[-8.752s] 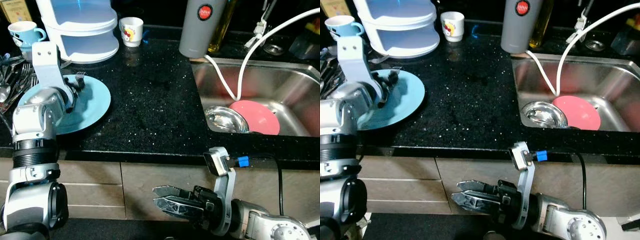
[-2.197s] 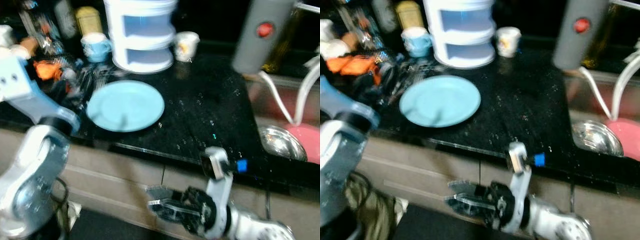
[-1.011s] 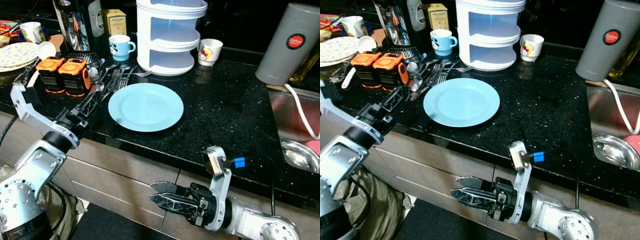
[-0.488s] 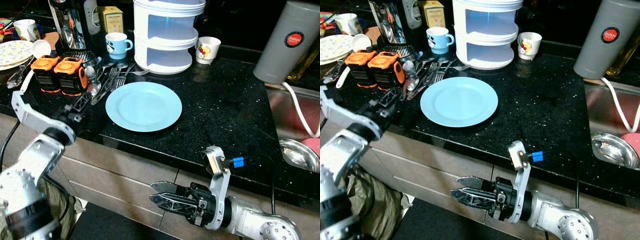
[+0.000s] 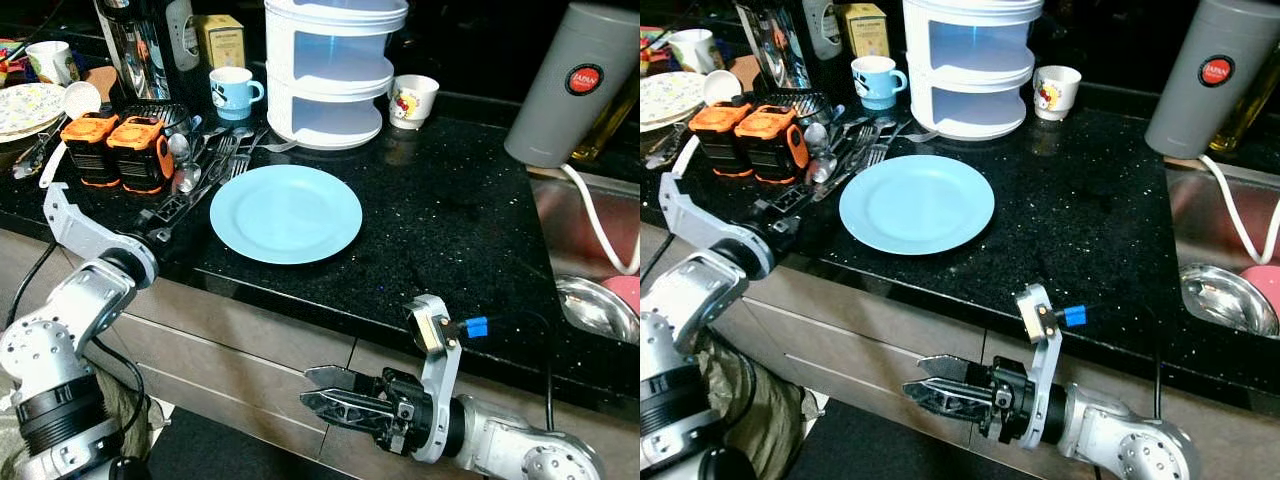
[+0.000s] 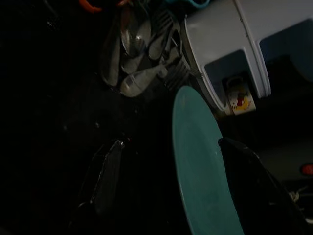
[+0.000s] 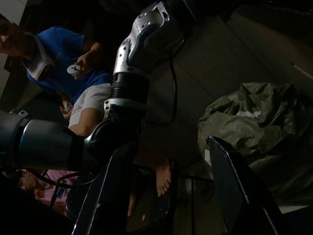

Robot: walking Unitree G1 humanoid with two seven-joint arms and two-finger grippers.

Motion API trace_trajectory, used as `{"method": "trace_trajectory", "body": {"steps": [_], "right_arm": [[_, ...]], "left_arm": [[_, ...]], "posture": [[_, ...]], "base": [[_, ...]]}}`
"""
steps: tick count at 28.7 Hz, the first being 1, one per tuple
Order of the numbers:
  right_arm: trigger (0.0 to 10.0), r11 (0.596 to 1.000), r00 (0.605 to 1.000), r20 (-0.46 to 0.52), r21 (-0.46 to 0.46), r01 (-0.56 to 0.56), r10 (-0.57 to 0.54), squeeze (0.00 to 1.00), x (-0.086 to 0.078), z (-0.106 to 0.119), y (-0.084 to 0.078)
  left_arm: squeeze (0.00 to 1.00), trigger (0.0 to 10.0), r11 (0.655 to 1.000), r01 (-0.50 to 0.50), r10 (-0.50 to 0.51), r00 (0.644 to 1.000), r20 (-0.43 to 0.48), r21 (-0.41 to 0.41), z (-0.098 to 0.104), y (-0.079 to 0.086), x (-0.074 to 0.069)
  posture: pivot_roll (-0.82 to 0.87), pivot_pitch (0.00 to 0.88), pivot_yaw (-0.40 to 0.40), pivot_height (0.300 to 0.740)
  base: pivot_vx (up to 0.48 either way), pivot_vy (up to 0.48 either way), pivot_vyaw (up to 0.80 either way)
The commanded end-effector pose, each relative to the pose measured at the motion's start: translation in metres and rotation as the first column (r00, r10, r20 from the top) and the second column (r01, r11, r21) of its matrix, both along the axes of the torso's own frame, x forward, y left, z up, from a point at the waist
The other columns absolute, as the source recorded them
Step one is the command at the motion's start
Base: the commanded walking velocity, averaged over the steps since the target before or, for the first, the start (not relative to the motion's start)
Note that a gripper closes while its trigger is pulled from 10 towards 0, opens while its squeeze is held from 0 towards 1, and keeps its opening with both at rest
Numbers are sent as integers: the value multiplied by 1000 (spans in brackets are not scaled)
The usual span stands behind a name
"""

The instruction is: Kitchen organization

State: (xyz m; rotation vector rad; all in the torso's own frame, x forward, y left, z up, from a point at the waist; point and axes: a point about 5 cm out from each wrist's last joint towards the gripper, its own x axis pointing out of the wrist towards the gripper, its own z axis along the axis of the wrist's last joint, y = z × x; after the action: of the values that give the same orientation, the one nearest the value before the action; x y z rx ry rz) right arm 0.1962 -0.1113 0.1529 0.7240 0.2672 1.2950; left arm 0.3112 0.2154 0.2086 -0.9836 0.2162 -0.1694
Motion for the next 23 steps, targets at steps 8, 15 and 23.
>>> {"method": "trace_trajectory", "body": {"steps": [8, 15, 23], "right_arm": [[10000, 1000, 1000, 22, -13, 17, -17, 0, -1, 3, -4], [10000, 999, 999, 17, -12, 36, -35, 0, -2, 2, -5], [10000, 997, 997, 16, -4, 77, -77, 0, 0, 2, -6]], "left_arm": [[0, 10000, 989, 145, -143, 988, -51, 25, -5, -12, 0], [0, 10000, 972, 235, -232, 968, -99, 27, -15, -28, -3], [0, 0, 965, 264, -260, 959, -109, 16, -14, -29, -2]], "posture": [[38, 49, -2, 740], [28, 35, 3, 740], [25, 41, 12, 740]], "base": [[0, 0, 0], [0, 0, 0], [0, 0, 0]]}}
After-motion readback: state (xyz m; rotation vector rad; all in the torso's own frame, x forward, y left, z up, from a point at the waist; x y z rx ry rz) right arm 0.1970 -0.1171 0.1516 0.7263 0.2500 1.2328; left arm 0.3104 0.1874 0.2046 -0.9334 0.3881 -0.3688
